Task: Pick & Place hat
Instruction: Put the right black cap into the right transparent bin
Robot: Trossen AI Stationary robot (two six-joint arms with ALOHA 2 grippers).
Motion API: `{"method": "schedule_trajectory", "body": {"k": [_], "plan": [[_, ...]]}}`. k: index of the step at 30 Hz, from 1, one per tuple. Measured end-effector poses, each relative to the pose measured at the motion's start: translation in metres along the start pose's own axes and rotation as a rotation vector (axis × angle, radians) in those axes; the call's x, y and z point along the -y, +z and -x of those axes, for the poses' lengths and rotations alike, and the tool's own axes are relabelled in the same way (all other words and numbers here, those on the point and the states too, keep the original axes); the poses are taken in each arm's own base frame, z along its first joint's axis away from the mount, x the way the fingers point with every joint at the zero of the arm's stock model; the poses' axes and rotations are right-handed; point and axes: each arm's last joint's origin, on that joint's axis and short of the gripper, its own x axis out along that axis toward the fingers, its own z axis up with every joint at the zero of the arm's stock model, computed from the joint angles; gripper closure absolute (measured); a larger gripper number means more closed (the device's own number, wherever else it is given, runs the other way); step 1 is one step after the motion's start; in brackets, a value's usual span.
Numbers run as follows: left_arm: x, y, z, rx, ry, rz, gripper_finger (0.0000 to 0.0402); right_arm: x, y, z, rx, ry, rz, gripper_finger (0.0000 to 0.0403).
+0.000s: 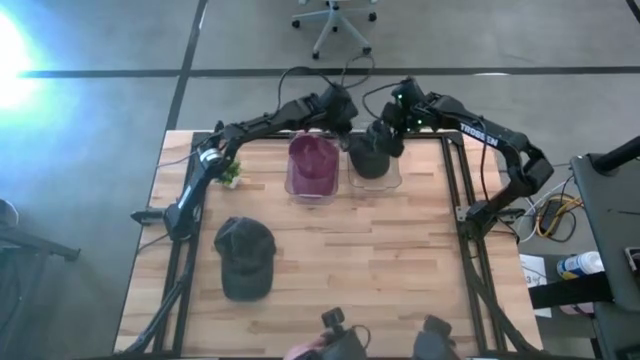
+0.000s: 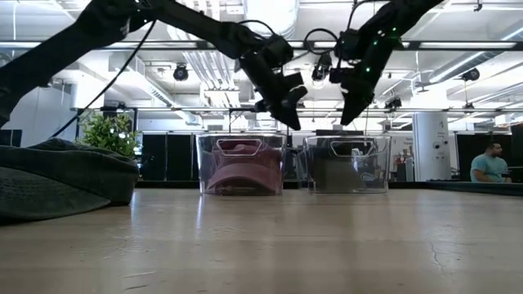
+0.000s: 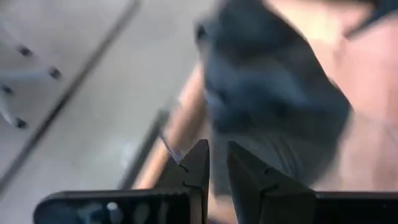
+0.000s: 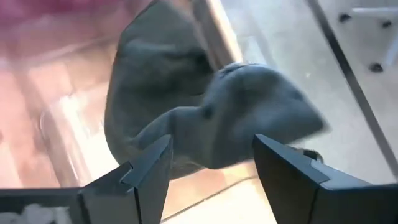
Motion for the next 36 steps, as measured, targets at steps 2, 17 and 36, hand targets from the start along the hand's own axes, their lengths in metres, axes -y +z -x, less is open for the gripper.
{"method": "schedule_trajectory", "body": {"k": [2, 17, 36], "plan": [[0.003, -0.006, 0.001, -0.064, -0.027, -0.004, 0.0353, -0.002, 0.000, -0.008, -0.027, 0.015, 0.052, 0.0184], [0.012, -0.039, -0.032, -0.071, -0.125, -0.022, 0.0353, -0.035, 0.010, -0.028, -0.006, 0.167, 0.362, 0.0184], [0.010, -0.036, -0.041, 0.089, -0.097, -0.055, 0.0353, -0.048, 0.002, -0.057, -0.154, 0.145, 0.440, 0.0184]]}}
